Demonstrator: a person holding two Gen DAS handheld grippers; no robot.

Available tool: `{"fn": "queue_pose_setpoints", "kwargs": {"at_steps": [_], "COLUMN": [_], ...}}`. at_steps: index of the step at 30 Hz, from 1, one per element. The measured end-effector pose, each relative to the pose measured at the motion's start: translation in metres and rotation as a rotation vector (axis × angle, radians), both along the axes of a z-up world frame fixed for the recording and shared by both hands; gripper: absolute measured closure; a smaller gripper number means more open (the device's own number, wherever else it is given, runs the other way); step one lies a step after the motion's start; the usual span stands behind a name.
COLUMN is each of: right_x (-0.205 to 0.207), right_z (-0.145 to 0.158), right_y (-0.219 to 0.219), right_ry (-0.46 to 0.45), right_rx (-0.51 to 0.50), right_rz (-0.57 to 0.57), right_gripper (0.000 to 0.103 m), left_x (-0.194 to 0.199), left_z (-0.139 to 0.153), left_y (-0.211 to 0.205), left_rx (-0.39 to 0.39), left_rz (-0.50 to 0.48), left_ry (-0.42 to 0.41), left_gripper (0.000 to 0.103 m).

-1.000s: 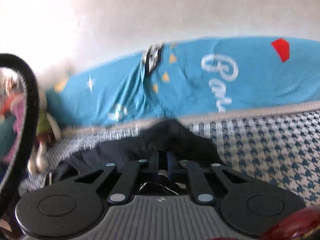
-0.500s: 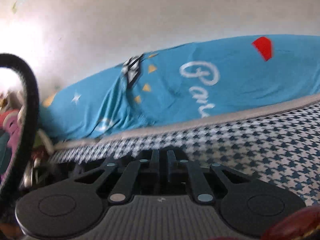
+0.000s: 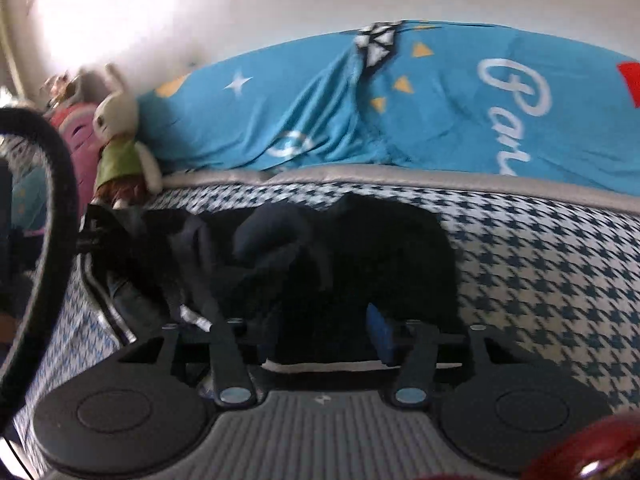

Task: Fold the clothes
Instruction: 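Lift the black garment's edge with both closed tools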

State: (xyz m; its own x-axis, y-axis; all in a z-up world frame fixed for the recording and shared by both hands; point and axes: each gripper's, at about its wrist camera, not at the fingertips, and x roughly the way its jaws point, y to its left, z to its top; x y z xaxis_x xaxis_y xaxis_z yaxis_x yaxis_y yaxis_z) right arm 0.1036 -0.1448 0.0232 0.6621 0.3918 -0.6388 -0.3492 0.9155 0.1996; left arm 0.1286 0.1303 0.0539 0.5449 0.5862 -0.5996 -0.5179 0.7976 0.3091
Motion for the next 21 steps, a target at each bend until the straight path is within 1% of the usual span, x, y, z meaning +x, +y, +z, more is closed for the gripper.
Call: {"fn": "queue_pose_setpoints", "kwargs": {"at_steps": [1, 3, 6, 7, 8, 9, 10, 11, 12, 15, 19, 21], "right_x": [0.000, 0.002, 0.004, 0.005, 0.006, 0.007, 0.008, 0.009, 0.010, 0.015, 0.025, 0.031], "right_z": [-0.002, -0.005, -0.009, -0.010, -0.011, -0.013, -0.014, -0.014, -0.012, 0.000, 0.024, 0.034], "right_y": [0.004, 0.010, 0.019, 0.021, 0.024, 0.027, 0.030, 0.032, 0.031, 0.030, 0.018, 0.013], "right_ry": [-0.001, -0.009, -0.021, -0.025, -0.029, -0.033, -0.036, -0.040, -0.042, -0.069, -0.111, -0.134], "right_rx": [-0.007, -0.028, -0.059, -0.069, -0.079, -0.090, -0.100, -0.105, -0.095, -0.051, 0.089, 0.133], "right_rz": [0.012, 0.005, -0.004, -0.007, -0.010, -0.013, -0.016, -0.020, -0.028, -0.064, -0.144, -0.175], "right_gripper": [0.047, 0.046, 0.046, 0.048, 0.053, 0.066, 0.076, 0.078, 0.086, 0.093, 0.095, 0.095], "left_x": [-0.002, -0.004, -0.008, -0.010, -0.012, -0.014, -0.017, -0.020, -0.022, -0.027, -0.035, -0.035], "left_z": [-0.001, -0.001, 0.000, 0.001, 0.002, 0.005, 0.007, 0.012, 0.013, 0.016, 0.020, 0.017], "left_y": [0.000, -0.002, -0.003, -0.003, -0.004, -0.003, -0.001, 0.001, 0.002, 0.006, 0.012, 0.006], "left_rx": [0.002, 0.001, -0.058, -0.078, -0.088, -0.093, -0.096, -0.099, -0.116, -0.168, -0.235, -0.237], "left_rz": [-0.006, -0.038, -0.086, -0.098, -0.103, -0.103, -0.104, -0.104, -0.112, -0.136, -0.167, -0.186], "left_ry": [0.000, 0.012, 0.021, 0.020, 0.018, 0.005, -0.008, -0.027, -0.030, -0.039, -0.050, -0.031], "left_gripper": [0.000, 0.000, 0.000, 0.000, 0.000, 0.000, 0.000, 0.000, 0.000, 0.000, 0.000, 0.000]}}
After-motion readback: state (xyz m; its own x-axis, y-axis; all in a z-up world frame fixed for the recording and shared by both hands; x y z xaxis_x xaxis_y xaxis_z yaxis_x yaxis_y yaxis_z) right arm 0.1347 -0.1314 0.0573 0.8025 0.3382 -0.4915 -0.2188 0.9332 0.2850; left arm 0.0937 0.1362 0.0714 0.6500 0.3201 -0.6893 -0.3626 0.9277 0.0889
